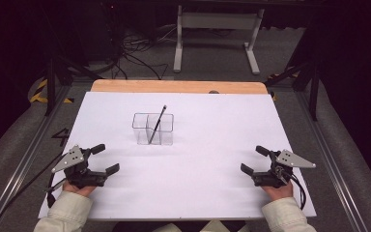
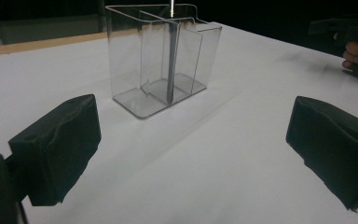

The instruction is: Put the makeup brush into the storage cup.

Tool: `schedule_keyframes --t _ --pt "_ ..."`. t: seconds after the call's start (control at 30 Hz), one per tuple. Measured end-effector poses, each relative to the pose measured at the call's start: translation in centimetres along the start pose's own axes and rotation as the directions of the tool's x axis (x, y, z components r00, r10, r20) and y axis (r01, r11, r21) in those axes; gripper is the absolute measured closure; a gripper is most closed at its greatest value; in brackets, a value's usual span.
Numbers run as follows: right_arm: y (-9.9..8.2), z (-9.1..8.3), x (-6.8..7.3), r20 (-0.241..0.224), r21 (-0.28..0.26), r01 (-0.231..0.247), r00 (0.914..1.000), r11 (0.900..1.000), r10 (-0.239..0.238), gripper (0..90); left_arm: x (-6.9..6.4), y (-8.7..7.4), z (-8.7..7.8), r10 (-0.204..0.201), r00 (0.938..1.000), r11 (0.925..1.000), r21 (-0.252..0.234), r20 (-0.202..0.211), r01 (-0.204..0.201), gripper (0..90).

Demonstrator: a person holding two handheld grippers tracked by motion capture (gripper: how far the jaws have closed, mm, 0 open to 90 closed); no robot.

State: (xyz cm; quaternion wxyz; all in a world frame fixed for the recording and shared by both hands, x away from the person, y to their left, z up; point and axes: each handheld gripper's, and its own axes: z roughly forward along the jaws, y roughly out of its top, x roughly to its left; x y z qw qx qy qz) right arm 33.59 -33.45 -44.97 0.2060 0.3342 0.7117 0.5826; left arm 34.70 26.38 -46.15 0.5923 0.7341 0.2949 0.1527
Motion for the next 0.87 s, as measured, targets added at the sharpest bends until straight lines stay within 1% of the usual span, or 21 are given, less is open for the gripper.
schedule_keyframes --t 0.13,0.2,0.3,0.33,0.4,0.47,0.57,0.87 --pt "-0.15 0.07 0.00 0.007 0.008 -0.009 0.9999 0.9999 0.009 1.8 -0.12 -0.22 0.28 0.003 1.0000 0.9997 0.024 0.001 -0.003 3.8" --pt "-0.18 0.10 0.00 0.008 0.010 -0.010 0.9999 0.9999 0.010 1.8 -0.08 -0.23 0.33 0.006 1.0000 0.9996 0.026 0.003 -0.006 3.8" --pt "-0.24 0.23 0.00 0.009 0.017 -0.010 0.9999 0.9998 0.009 1.8 0.12 -0.30 0.43 -0.013 0.9999 0.9994 0.032 -0.006 0.014 3.8" --pt "-0.25 0.26 -0.01 0.008 0.017 -0.009 0.9999 0.9998 0.009 1.8 0.19 -0.30 0.47 -0.015 0.9998 0.9993 0.033 -0.015 0.016 3.8" --pt "-0.26 0.30 -0.02 0.009 0.017 -0.010 0.9999 0.9998 0.010 1.8 0.23 -0.29 0.51 -0.017 0.9997 0.9993 0.034 -0.019 0.018 3.9" --pt "-0.27 0.37 -0.01 0.009 0.019 -0.008 0.9999 0.9998 0.008 1.8 0.25 -0.29 0.58 -0.010 0.9995 0.9991 0.042 -0.029 0.011 4.2" --pt "-0.29 0.47 -0.01 0.010 0.022 -0.008 0.9999 0.9997 0.007 1.8 0.16 -0.31 0.72 -0.002 0.9996 0.9988 0.049 -0.027 0.004 4.6" --pt "-0.26 0.43 0.02 0.008 0.016 -0.008 0.9999 0.9998 0.007 1.8 0.13 -0.26 0.68 0.004 0.9996 0.9991 0.043 -0.026 -0.003 4.6"
